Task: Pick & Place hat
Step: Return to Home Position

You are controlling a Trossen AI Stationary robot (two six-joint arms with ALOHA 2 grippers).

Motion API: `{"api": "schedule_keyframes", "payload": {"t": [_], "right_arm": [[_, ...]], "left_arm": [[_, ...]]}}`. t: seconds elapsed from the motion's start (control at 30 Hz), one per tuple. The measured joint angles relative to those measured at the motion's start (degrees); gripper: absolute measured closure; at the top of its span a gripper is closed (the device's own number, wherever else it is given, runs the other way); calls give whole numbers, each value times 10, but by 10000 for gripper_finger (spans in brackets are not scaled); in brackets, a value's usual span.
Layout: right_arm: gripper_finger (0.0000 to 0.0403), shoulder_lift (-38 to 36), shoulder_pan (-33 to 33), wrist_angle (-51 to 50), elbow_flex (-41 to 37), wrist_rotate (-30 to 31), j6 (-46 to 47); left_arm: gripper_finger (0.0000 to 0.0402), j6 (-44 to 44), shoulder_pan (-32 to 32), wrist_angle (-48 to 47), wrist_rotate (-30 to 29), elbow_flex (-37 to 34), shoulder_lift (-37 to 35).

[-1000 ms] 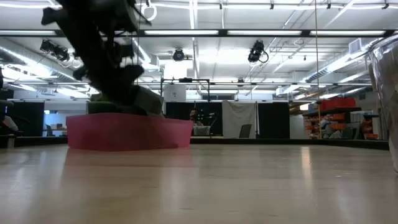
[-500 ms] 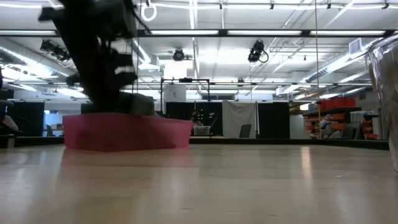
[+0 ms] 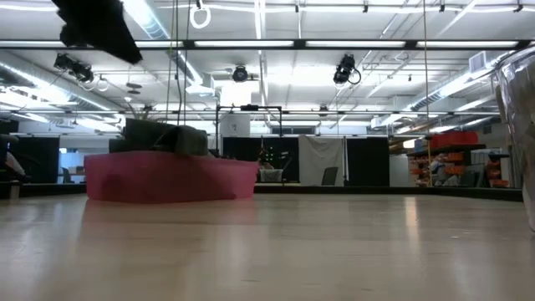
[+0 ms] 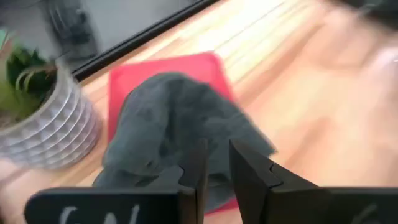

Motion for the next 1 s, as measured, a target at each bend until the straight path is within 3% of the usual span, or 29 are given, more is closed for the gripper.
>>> {"api": "schedule_keyframes", "payload": {"t": [0.13, 0.27, 0.37, 0.5, 0.63, 0.83, 0.9, 1.0], "right_arm": [[360, -61, 24, -2, -58, 28, 37], [360, -161, 38, 21, -179, 38, 95], [360, -249, 39, 66, -294, 4, 136], [360, -359, 39, 170, -441, -24, 154], [360, -447, 39, 301, -549, -39, 83], [360, -560, 29, 481, -651, -173, -102], [360, -588, 19, 528, -676, -202, -150], [360, -627, 2, 536, -704, -231, -201]], "left_arm": [[333, 52, -30, 1, -10, 0, -83], [333, 134, -41, 2, -1, -1, -153], [333, 188, -48, 55, 84, -35, -195], [340, 295, -63, 257, 181, -144, -212], [348, 444, -52, 451, 212, -222, -205], [356, 520, 23, 495, 234, -217, -212], [360, 567, 61, 500, 286, -211, -216], [367, 633, 122, 508, 415, -212, -227]]}}
